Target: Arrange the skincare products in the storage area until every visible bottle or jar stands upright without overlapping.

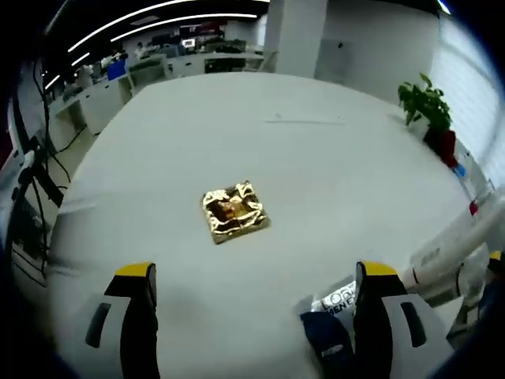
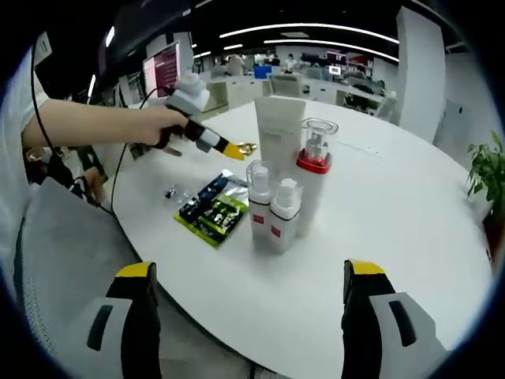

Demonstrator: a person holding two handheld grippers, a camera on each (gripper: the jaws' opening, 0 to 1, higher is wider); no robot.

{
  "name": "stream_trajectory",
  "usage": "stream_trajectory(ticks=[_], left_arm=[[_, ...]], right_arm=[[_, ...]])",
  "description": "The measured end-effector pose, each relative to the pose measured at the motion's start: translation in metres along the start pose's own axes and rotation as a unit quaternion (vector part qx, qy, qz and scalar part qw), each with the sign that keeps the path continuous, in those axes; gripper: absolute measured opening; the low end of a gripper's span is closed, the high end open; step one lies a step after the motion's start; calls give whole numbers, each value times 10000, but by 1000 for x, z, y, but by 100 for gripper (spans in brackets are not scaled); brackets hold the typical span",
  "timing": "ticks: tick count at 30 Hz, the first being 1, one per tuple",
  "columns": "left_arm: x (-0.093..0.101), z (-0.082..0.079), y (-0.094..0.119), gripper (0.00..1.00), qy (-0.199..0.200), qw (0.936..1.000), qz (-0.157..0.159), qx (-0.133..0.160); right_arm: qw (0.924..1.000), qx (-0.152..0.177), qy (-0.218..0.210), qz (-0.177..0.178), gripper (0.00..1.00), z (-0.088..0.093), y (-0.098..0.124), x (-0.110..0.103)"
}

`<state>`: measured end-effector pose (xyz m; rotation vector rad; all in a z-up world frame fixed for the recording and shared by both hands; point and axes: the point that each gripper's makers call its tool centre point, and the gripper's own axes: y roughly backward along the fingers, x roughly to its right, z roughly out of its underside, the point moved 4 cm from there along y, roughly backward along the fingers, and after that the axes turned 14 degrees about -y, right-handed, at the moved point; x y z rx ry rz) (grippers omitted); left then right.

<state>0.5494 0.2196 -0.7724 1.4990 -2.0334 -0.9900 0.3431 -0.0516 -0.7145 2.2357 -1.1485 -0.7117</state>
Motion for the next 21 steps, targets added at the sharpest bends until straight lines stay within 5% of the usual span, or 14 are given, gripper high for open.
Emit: stream_trajectory(ticks=[21], left_arm=[[-18,-29,-47,79,196,9965,-814,68]], right_arm=[[9998,77,-168,84,95,0,1,5]])
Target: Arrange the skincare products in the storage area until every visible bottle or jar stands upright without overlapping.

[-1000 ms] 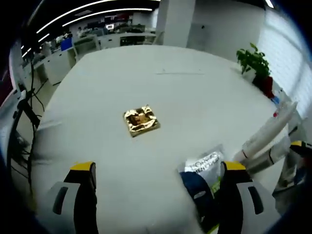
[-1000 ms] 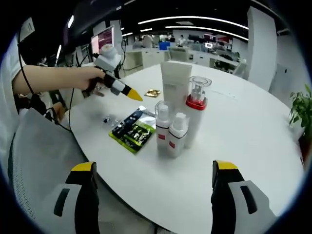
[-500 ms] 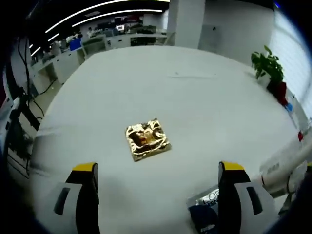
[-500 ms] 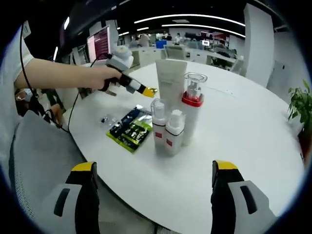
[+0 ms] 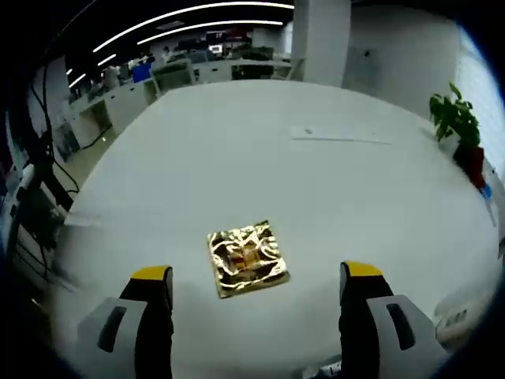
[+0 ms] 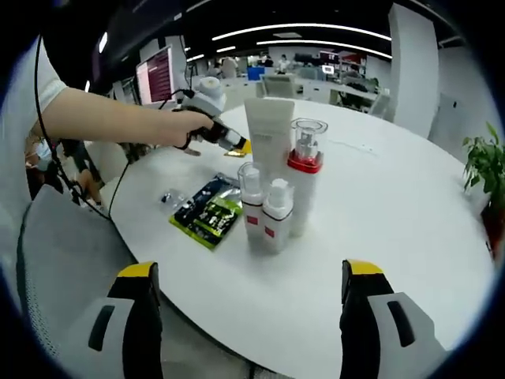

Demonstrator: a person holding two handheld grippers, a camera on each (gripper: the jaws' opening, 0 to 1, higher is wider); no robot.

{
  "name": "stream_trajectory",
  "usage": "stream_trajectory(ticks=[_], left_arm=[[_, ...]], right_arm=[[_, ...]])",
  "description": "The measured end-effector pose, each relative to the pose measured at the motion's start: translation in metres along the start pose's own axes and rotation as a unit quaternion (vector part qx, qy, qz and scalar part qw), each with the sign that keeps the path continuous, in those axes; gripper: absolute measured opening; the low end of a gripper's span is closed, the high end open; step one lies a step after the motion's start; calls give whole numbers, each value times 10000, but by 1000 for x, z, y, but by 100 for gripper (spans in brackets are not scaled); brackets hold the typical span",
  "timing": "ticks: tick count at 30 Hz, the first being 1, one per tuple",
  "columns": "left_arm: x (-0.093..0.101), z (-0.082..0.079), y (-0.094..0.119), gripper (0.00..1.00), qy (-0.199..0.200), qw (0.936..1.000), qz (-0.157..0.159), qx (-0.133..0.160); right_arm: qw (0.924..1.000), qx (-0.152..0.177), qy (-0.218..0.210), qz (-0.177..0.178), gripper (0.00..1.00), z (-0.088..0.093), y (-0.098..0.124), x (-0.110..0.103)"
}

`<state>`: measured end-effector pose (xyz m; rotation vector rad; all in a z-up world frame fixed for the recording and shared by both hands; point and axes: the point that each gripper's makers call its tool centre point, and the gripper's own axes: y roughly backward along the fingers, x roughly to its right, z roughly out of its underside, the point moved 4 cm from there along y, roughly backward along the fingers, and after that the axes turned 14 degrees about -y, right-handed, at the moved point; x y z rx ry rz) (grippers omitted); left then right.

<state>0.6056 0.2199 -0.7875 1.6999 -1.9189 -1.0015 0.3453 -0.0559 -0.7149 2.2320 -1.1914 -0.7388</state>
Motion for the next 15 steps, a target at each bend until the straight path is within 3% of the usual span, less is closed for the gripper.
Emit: stream_trajectory(ticks=[9,15], left_arm=[[-5,3,-9,72,-105,9993,-286,-217],[-5,7,-16,62,-217,9987,-215,-396]], right_arm=[[10000,0,-69,34,94,0,0,2],[10000,-24,-79,40,94,1,0,3]])
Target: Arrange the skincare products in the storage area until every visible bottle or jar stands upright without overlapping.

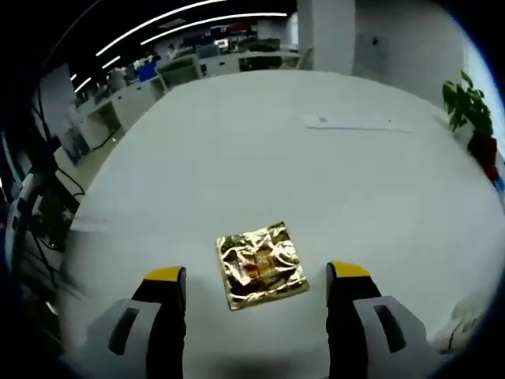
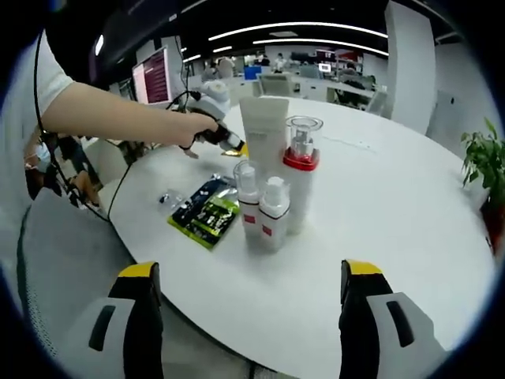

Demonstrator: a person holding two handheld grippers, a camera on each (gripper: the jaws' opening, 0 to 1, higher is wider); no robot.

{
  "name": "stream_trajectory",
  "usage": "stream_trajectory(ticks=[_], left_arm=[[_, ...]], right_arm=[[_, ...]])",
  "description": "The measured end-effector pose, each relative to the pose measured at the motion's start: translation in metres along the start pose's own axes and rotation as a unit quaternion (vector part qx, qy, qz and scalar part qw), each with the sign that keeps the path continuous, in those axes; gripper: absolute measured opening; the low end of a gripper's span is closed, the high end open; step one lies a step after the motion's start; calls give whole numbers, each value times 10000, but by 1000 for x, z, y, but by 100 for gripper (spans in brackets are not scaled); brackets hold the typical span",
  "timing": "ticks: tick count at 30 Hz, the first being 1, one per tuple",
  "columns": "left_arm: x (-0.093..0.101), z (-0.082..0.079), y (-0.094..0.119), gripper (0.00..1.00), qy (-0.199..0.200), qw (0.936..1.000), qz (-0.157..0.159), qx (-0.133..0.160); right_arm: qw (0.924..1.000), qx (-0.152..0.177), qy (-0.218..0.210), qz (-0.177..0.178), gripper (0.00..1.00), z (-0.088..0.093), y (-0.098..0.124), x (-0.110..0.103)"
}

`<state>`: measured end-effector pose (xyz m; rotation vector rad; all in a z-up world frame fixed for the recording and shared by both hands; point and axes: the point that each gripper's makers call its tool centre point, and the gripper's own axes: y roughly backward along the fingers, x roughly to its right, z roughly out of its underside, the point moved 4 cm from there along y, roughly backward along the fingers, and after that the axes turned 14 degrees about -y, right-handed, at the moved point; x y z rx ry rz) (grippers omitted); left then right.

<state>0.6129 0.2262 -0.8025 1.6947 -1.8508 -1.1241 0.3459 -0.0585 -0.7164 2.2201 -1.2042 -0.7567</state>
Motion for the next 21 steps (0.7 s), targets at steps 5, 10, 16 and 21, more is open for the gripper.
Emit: stream_trajectory(ticks=[5,10,16,21], left_arm=[[4,1,2,54,152,9998,133,-2],[9,-2,2,39,-13,9996,273,111],[6,-1,4,38,-27,9994,310,129],[4,-3,4,38,-85,9991,366,178]], right_arm=[[10000,-1,-9,21,94,0,0,1],[10000,1,6,40,94,0,1,1],[10000,9,-1,55,93,-1,1,1],[10000,20,13,42,94,-1,1,1]])
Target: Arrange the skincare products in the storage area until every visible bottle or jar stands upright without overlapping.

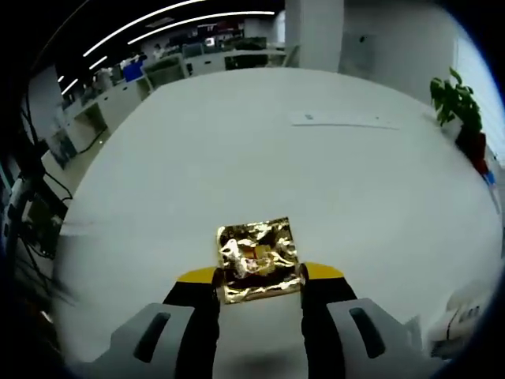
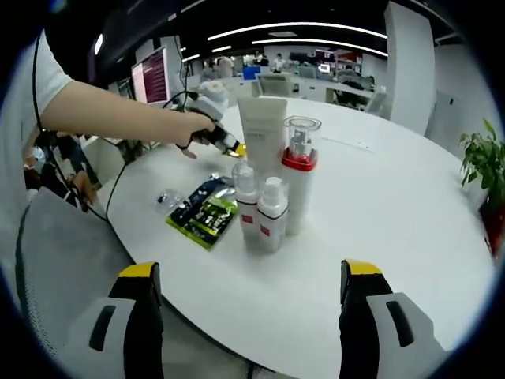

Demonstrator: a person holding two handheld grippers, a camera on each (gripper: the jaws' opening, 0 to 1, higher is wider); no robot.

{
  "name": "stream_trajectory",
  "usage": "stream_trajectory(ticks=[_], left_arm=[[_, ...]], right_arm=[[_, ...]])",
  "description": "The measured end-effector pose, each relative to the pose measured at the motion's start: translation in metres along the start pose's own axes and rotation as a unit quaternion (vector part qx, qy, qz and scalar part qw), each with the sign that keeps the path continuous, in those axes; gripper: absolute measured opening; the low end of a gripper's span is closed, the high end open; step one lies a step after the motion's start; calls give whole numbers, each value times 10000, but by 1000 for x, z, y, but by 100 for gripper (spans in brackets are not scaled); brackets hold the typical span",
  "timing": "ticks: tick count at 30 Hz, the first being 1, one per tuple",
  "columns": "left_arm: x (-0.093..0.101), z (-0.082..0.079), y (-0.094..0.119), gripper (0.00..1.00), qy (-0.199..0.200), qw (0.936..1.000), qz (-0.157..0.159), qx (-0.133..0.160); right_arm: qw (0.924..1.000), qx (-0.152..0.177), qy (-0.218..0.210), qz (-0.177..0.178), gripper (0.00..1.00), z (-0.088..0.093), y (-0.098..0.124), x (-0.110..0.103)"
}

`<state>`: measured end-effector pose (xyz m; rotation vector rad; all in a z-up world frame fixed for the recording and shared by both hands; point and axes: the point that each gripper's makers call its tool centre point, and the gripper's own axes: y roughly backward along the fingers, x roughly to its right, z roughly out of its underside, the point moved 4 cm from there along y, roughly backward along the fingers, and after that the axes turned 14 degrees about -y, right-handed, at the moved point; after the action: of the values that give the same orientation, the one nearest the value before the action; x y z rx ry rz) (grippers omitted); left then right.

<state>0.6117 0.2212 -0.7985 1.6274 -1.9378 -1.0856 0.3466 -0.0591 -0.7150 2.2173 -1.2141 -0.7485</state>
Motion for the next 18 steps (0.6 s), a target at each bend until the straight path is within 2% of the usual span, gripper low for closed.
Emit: stream_trajectory(ticks=[4,8,11,15,18], left_arm=[[2,-5,8,38,-108,9998,52,139],[6,-12,16,38,-435,9983,207,333],[3,-16,21,38,-752,9955,275,504],[9,-14,37,38,-894,9926,468,670],[13,-13,44,38,-1213,9877,574,801]], right_arm=[[10000,20,-5,-10,94,-1,0,0],[10000,50,9,-25,94,-2,0,-1],[9999,93,6,-38,94,-3,1,-1],[9998,170,8,-54,93,-5,2,-1],[9997,231,-8,-94,92,-7,3,-2]])
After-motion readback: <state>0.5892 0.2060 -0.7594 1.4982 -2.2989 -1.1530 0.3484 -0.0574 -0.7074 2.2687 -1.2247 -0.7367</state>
